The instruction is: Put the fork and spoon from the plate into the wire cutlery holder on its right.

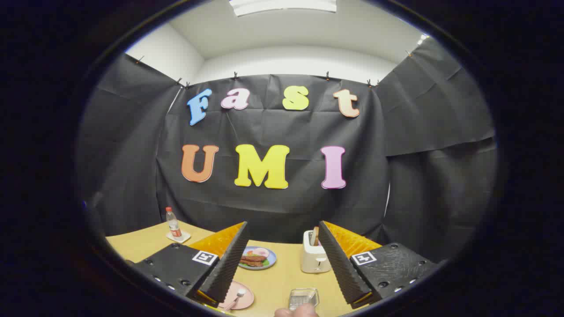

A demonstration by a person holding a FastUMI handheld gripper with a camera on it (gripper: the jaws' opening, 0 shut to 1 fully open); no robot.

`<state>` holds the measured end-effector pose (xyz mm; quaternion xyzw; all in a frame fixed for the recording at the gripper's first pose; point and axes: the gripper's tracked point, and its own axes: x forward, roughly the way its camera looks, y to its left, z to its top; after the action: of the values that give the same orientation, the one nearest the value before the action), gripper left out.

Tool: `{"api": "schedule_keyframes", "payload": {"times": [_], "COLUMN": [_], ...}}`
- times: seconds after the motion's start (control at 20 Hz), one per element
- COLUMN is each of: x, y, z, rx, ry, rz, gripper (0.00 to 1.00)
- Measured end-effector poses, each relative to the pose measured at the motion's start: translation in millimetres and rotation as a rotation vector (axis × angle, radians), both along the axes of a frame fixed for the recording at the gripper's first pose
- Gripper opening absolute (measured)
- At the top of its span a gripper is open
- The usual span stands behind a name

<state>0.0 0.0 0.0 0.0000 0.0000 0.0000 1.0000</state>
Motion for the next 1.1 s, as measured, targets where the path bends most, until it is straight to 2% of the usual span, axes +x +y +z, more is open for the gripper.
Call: {"api": "schedule_keyframes", "payload": {"times": [0.45,1.1], "x": [-2.4,-0.4], "y": [-4.7,23.9], "z": [3.0,0.6], "rx": [0.037,0.038], "ry": [-0.006,-0.007], "rz": [0.015,0.109], "gripper": [0.94,0.94]}}
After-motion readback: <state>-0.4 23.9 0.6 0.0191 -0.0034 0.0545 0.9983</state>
